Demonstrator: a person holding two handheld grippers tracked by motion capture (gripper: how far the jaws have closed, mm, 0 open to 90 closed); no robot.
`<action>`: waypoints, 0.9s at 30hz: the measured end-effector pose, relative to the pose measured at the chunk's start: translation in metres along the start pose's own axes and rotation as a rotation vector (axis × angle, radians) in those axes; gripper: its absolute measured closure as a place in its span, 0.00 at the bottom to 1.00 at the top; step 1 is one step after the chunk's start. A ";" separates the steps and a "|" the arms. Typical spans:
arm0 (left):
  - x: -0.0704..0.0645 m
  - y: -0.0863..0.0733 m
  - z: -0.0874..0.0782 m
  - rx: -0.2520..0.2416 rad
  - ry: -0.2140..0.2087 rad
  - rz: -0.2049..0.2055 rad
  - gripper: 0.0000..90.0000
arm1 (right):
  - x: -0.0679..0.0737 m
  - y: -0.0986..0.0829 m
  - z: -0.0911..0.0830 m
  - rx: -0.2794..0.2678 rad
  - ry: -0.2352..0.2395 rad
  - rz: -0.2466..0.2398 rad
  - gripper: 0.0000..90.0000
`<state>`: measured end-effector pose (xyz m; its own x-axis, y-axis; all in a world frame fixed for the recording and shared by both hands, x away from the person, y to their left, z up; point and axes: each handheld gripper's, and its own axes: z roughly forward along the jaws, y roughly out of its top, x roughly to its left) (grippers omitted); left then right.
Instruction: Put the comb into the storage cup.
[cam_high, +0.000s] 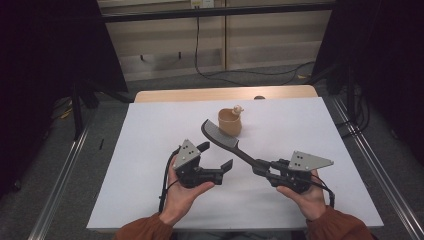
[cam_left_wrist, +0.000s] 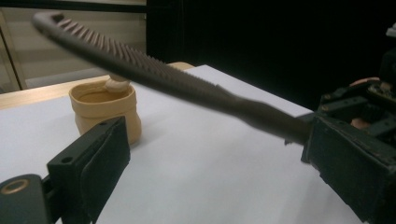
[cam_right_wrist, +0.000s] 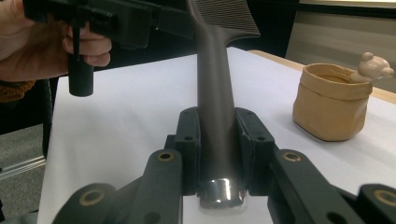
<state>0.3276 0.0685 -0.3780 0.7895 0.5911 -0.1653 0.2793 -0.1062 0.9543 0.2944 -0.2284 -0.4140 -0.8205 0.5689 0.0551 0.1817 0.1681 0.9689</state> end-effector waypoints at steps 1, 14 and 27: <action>-0.001 0.001 0.002 0.002 0.000 -0.001 0.07 | 0.000 0.000 0.000 -0.001 0.002 -0.003 0.80; -0.006 0.005 0.019 0.044 -0.038 -0.164 0.13 | -0.001 0.000 -0.001 -0.021 -0.007 0.000 0.80; -0.006 0.010 0.039 0.088 -0.067 -0.343 0.29 | -0.001 0.000 -0.002 -0.030 -0.021 -0.003 0.80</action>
<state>0.3468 0.0329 -0.3773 0.6752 0.5507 -0.4907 0.5775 0.0190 0.8161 0.2945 -0.2306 -0.4132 -0.8096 0.5850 0.0478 0.1627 0.1454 0.9759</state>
